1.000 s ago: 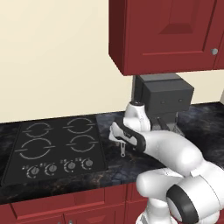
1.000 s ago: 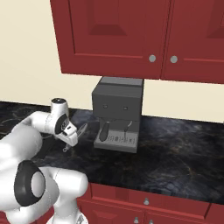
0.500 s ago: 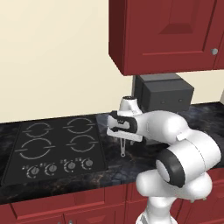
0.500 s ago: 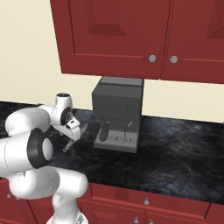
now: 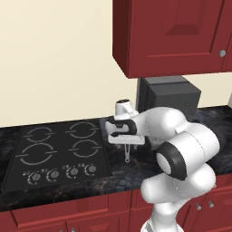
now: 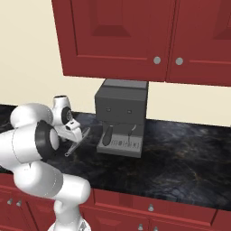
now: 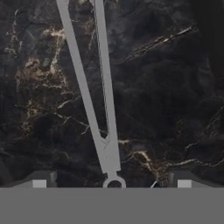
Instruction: Pick up the tongs from the counter and place them near the plate next to the oven.
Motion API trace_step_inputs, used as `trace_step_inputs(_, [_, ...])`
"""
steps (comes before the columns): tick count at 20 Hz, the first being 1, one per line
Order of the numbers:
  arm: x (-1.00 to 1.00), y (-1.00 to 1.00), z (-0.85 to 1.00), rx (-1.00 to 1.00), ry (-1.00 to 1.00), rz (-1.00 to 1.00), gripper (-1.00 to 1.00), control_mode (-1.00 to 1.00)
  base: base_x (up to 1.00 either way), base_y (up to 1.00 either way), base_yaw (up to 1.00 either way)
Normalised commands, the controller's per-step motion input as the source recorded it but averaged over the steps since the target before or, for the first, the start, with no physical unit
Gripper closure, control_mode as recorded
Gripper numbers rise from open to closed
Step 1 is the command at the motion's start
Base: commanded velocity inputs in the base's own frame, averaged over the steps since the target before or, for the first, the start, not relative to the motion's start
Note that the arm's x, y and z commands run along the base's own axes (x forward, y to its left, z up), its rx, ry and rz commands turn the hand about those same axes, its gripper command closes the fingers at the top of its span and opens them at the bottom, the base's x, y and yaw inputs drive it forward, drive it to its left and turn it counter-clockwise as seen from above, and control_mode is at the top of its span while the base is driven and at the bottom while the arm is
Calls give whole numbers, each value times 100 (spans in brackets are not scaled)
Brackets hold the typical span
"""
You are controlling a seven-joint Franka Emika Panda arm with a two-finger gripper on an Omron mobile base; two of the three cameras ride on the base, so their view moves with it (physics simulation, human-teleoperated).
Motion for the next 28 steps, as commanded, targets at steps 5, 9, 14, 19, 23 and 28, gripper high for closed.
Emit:
trace_step_inputs(5, [12,-1,-60,9,-2,0,-100,-100,0,0,0])
trace_step_inputs(9, [1,0,-57,2,0,0,-100,-100,0,0,0])
trace_step_inputs(14, [-1,-2,-16,0,0,0,-100,-100,0,0,0])
trace_step_inputs(19, [0,0,0,0,0,0,100,-100,0,0,0])
trace_step_inputs(23, [0,0,0,0,0,0,100,-100,0,0,0])
trace_step_inputs(28, [0,0,1,0,-2,0,100,-100,0,0,0])
